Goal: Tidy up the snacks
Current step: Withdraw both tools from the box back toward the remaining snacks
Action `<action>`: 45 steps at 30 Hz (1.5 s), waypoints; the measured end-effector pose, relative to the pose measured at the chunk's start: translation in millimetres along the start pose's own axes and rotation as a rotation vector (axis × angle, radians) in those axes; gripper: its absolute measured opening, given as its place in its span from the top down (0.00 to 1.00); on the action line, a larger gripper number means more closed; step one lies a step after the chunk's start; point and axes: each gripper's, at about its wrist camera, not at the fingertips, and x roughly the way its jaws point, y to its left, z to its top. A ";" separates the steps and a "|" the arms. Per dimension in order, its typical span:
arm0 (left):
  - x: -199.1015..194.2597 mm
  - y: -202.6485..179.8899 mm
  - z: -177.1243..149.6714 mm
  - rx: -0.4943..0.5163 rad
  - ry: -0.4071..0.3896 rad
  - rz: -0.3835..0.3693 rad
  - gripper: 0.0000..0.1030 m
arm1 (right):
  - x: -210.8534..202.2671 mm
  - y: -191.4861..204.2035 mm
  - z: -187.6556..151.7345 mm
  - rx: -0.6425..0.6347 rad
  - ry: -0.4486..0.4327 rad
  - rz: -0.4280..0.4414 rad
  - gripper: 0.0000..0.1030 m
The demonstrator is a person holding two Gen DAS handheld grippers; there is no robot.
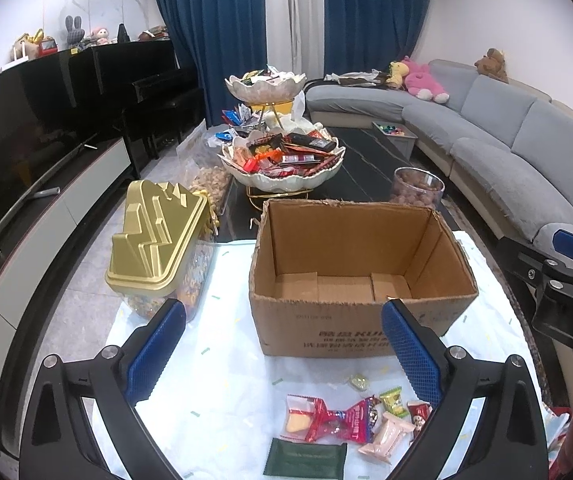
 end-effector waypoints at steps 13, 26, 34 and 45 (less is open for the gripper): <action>-8.0 -3.6 -31.3 0.015 0.009 -0.006 0.03 | -9.7 -0.6 -29.2 -0.015 0.009 -0.012 0.13; -8.1 -8.3 -63.9 0.027 0.007 -0.008 0.03 | -13.3 -2.4 -61.1 -0.007 0.015 -0.032 0.13; -6.7 -9.0 -80.7 0.030 0.016 -0.020 0.03 | -9.8 0.1 -79.6 -0.017 0.041 -0.029 0.13; -5.2 -10.7 -103.3 0.050 0.005 -0.028 0.03 | -6.3 3.1 -100.4 -0.029 0.062 -0.030 0.13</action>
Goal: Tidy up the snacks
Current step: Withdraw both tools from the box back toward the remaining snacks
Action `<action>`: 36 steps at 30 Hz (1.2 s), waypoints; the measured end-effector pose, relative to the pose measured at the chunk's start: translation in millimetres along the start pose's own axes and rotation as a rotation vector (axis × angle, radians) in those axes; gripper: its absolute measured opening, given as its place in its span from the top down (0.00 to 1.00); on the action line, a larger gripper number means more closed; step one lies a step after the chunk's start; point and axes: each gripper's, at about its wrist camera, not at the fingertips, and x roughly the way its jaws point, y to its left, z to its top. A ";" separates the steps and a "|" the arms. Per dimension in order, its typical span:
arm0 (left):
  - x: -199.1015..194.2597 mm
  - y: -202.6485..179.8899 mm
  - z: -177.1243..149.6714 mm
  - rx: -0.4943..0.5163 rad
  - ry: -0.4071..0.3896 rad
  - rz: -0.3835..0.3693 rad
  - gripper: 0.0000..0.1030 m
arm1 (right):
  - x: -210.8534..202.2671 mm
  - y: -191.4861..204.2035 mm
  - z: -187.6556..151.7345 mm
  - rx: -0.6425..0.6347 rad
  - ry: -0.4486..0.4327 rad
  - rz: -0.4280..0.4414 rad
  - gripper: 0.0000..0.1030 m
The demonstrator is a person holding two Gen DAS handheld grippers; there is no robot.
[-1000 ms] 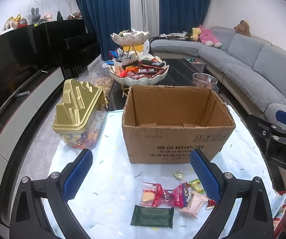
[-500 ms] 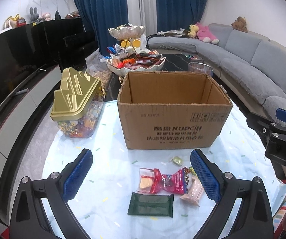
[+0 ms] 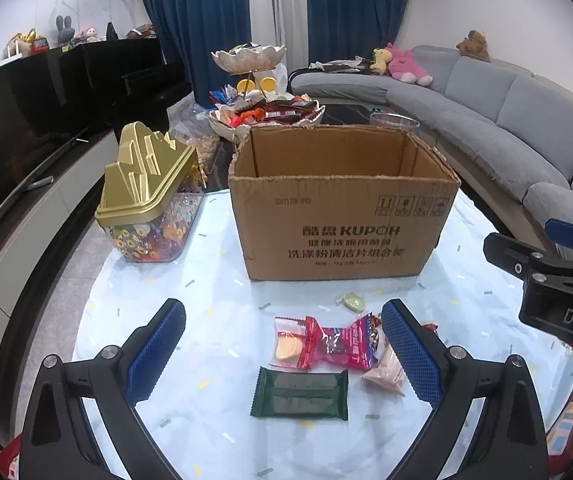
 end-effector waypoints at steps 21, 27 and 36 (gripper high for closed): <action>16.4 -9.4 -47.0 0.034 -0.006 -0.022 0.03 | 16.2 -2.4 -42.4 -0.005 0.018 -0.029 0.13; 26.3 -10.0 -58.8 0.039 0.017 -0.020 0.03 | 26.2 -2.1 -53.8 -0.011 0.044 -0.031 0.13; 41.4 -10.3 -71.7 0.038 0.050 -0.032 0.00 | 41.9 -2.5 -68.1 -0.014 0.082 -0.039 0.13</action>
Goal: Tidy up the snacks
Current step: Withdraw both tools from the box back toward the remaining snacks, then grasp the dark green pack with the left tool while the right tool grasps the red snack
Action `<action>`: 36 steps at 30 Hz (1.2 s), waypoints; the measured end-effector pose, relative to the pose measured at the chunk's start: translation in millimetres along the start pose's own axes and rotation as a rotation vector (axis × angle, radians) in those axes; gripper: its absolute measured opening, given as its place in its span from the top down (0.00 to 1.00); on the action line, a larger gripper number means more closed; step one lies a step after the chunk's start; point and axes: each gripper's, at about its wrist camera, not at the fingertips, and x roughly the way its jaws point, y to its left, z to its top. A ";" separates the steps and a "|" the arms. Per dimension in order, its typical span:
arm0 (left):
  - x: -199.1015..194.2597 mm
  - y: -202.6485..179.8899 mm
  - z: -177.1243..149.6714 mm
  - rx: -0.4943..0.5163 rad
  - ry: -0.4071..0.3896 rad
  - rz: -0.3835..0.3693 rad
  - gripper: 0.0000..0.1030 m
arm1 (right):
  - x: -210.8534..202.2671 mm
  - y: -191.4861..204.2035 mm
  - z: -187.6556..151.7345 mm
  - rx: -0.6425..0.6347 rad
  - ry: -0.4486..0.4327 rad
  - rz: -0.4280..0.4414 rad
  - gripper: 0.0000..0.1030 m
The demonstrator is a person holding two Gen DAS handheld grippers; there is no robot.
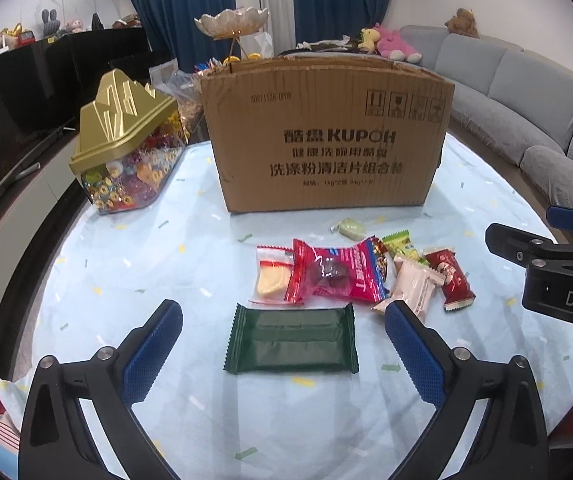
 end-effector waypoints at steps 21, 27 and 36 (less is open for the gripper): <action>36.4 -1.7 -11.4 0.021 0.061 0.011 0.00 | 30.8 2.1 -12.4 0.016 0.062 0.023 0.13; 44.8 -0.6 -13.5 0.018 0.077 -0.002 0.00 | 36.0 5.5 -12.7 0.014 0.074 0.032 0.13; 56.3 1.5 -16.5 0.008 0.119 -0.009 0.00 | 44.9 4.5 -14.1 0.005 0.086 0.015 0.13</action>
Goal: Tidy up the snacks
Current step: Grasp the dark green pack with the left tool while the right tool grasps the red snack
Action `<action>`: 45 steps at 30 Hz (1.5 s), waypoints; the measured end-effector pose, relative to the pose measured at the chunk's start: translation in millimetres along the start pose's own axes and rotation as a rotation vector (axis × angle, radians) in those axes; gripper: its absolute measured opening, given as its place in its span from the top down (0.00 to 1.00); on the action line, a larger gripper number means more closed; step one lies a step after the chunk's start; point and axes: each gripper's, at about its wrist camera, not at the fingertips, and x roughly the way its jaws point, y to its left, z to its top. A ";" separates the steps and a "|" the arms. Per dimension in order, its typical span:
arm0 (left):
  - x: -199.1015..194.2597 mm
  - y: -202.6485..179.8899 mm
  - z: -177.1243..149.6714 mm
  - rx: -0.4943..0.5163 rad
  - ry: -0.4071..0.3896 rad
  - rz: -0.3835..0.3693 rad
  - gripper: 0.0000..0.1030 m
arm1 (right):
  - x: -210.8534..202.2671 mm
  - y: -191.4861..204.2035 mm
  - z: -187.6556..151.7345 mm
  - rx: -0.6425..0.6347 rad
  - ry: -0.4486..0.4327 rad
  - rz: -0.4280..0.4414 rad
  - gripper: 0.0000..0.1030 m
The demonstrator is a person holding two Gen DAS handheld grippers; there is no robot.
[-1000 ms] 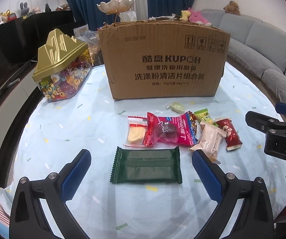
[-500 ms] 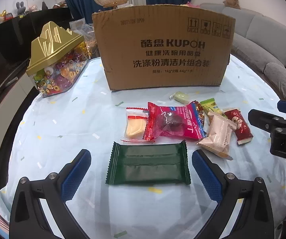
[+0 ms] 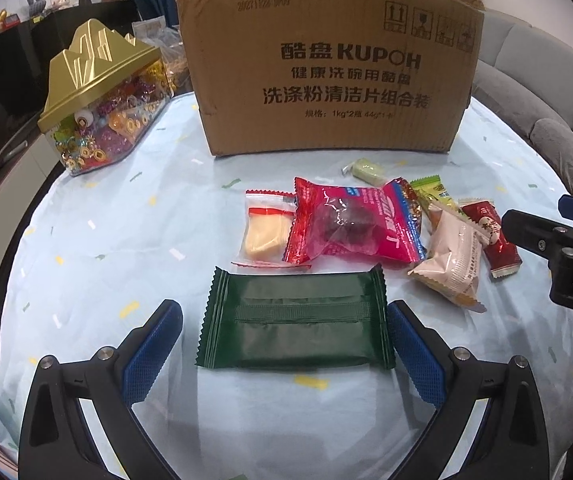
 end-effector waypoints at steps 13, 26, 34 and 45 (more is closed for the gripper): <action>8.7 5.4 2.6 -0.025 0.022 -0.018 0.00 | 18.4 4.0 -2.2 -0.022 0.041 -0.013 0.14; 4.6 1.6 2.2 -0.015 -0.008 -0.065 0.20 | 31.0 8.3 -2.4 -0.031 0.060 0.021 0.39; 0.3 0.2 -0.1 -0.004 -0.025 -0.063 0.30 | 29.4 11.4 -2.8 -0.041 0.058 0.064 0.61; -3.7 1.2 0.7 0.004 -0.027 -0.043 0.36 | 24.6 6.7 -0.8 -0.022 0.050 0.077 0.77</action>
